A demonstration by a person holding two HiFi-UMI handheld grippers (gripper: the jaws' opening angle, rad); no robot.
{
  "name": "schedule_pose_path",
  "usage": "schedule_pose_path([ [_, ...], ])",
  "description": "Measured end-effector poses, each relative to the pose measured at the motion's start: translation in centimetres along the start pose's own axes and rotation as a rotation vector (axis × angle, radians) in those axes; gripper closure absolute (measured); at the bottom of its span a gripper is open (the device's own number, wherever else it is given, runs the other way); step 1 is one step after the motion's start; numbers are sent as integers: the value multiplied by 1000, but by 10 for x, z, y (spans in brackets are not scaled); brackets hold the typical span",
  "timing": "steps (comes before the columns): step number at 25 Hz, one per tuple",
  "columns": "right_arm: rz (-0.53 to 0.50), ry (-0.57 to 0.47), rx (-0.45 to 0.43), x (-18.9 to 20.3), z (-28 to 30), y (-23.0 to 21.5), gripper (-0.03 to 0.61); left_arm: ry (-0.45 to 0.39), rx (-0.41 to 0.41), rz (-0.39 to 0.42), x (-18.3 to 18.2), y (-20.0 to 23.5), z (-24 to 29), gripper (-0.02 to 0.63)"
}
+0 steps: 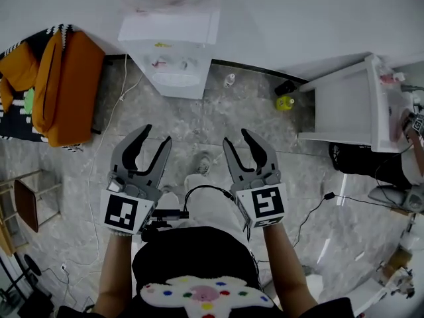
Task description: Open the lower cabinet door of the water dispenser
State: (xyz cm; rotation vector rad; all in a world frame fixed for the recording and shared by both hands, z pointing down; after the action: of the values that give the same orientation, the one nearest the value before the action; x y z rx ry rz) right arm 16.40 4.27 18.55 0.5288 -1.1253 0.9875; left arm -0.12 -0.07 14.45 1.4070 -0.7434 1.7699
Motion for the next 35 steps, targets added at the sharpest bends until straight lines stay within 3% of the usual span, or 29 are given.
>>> schedule_pose_path([
  [5,-11,16,-50,12,12,-27,431,11,-41,-27,6,-11,22,445],
  [13,7,57,-66,44,39,-52,430,44,-35,-16,20,-12,51,445],
  [23,25,80,-27,73,84,-68,426,84,70,5,51,2,91,442],
  [35,53,113,25,130,135,-77,416,128,153,5,122,23,131,436],
])
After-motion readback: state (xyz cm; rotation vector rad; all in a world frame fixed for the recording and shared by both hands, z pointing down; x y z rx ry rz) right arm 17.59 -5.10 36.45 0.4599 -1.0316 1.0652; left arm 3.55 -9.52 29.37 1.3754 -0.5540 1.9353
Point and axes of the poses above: the fingertips, and each gripper's own axes: z forward along the fingers, y to its left, x out of its underside, the point moved 2 cm from there along -z, backward along the fingers, and after that the axes turned 13 degrees about -x, right-handed, at the moved point
